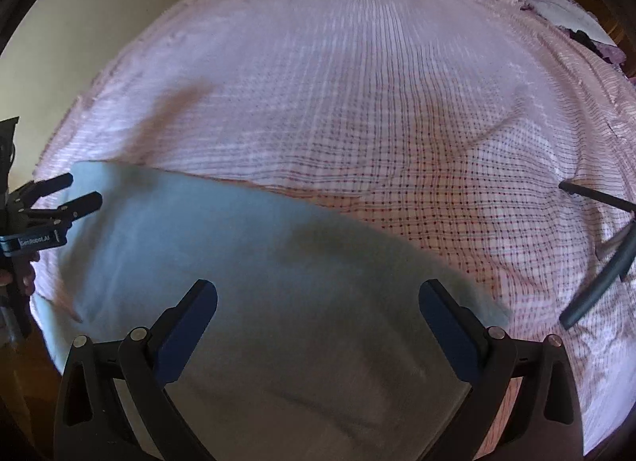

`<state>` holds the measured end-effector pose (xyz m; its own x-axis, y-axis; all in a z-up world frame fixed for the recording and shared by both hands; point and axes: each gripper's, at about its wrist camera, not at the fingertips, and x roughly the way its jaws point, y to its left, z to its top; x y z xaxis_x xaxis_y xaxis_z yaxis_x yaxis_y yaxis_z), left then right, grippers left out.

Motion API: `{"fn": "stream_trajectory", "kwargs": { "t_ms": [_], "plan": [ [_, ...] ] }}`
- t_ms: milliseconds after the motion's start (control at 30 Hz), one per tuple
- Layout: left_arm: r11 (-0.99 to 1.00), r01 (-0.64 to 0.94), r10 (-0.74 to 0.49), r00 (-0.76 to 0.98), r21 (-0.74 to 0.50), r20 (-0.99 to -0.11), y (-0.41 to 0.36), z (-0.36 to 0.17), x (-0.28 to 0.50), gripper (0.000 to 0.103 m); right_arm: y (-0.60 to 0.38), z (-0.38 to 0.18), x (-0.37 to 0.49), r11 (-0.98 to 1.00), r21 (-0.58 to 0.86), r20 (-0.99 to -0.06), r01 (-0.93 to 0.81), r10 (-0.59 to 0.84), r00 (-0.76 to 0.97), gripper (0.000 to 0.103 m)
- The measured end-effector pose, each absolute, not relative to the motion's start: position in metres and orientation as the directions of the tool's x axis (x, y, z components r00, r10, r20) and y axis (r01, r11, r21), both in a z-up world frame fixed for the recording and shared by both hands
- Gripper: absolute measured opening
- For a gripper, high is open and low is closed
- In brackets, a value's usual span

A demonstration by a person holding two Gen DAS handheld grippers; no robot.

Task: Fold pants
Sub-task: 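Lower both grippers onto the pants and close them on the fabric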

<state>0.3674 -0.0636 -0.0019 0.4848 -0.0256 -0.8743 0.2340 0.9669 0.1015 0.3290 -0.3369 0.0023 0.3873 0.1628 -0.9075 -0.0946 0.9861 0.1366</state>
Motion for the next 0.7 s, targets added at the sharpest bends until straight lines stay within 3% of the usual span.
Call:
{"fn": "stream_trajectory", "kwargs": {
  "t_ms": [200,500,700],
  "plan": [
    [0.953,0.259,0.018,0.472,0.158,-0.882,-0.064,-0.034,0.388,0.103,-0.342,-0.029,0.352,0.985,0.123,-0.930,-0.124,0.157,0.331,0.098],
    [0.969,0.245,-0.108,0.438,0.003,-0.892,-0.042,-0.057,0.403,0.103,-0.358,-0.056,0.361,0.975,0.192,-0.913,-0.114,0.220,0.344,0.100],
    [0.964,0.267,-0.115,0.466,0.015,-0.877,-0.038,-0.064,0.401,0.103,-0.353,-0.061,0.371,0.971,0.188,-0.912,-0.147,0.228,0.342,0.100]
  ]
}}
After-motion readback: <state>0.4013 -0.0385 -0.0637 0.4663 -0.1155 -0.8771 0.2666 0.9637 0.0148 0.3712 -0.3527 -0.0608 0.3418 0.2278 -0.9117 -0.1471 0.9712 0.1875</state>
